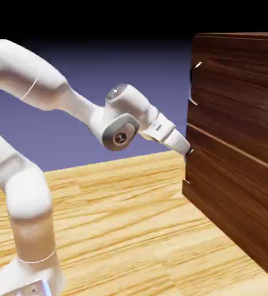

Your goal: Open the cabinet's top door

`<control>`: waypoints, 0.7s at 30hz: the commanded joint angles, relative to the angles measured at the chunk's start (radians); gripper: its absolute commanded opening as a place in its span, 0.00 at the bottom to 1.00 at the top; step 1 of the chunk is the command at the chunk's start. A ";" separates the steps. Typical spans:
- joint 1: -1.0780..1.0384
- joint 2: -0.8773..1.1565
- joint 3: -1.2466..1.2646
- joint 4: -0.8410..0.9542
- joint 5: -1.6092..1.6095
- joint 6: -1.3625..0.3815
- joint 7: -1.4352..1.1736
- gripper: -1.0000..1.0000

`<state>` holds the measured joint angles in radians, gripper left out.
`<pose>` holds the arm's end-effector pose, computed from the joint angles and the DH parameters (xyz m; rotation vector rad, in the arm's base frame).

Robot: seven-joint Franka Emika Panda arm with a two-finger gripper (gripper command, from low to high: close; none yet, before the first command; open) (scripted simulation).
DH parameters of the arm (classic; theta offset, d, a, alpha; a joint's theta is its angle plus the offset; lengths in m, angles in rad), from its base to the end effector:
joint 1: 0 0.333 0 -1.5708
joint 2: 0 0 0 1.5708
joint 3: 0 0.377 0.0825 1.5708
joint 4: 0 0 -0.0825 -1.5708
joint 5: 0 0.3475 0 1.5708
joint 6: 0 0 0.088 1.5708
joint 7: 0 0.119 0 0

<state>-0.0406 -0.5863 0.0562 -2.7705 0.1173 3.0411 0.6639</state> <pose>0.3392 0.0000 0.5482 -2.4279 0.9624 -1.1111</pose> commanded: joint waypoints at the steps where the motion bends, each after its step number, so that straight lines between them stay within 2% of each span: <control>1: -0.020 -0.006 0.021 0.015 0.044 0.002 -0.029 0.50; 21: -0.409 -0.127 0.437 0.307 0.914 0.032 -0.601 0.50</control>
<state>-0.4497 -0.7130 0.4933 -2.4632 1.0308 3.0733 0.0632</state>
